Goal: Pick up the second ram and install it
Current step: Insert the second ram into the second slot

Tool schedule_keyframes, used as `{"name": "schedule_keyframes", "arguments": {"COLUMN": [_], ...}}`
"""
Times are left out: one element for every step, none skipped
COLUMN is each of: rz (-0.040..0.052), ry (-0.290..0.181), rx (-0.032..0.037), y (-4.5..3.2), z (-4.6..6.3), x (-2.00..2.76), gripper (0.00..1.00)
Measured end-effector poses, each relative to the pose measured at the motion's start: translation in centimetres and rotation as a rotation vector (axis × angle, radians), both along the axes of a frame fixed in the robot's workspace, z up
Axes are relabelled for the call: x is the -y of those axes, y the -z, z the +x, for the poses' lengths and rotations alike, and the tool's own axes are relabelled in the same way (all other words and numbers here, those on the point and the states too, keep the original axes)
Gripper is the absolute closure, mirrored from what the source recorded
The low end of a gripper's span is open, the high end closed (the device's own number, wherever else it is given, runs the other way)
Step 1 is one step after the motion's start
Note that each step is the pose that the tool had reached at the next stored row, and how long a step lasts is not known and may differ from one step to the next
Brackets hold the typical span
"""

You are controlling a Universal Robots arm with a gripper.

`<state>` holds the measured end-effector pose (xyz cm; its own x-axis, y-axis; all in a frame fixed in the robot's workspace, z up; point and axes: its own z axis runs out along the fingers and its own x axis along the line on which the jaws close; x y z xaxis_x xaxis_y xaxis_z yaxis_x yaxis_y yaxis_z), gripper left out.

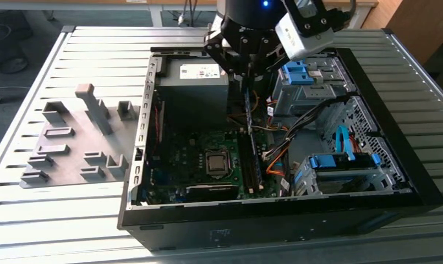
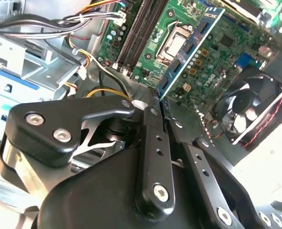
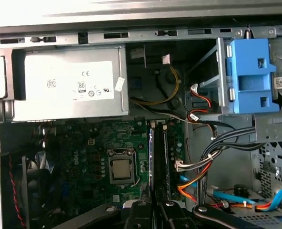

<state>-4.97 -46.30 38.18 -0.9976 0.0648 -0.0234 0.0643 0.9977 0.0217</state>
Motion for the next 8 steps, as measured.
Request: {"name": "schedule_keyframes", "arguments": {"rz": [-0.0001, -0.0001, -0.0001, 0.0, 0.0001, 0.0, -0.0001, 0.0], "ry": [-0.014, -0.024, -0.028, -0.029, -0.029, -0.029, -0.029, -0.029], "rx": [0.0, 0.0, -0.0008, -0.0024, -0.0038, -0.0041, -0.0042, -0.0042], "y": [0.09, 0.2, 0.35, 0.53, 0.7, 0.84, 1.0, 1.18], "z": [0.0, 0.1, 0.4, 0.6, 0.8, 1.0, 1.0, 1.0], "x": [0.0, 0.0, 0.0, 0.0, 0.0, 0.0, 0.0, 0.0], "gripper": [0.86, 0.86, 0.86, 0.86, 0.86, 0.86, 0.86, 0.86]}}
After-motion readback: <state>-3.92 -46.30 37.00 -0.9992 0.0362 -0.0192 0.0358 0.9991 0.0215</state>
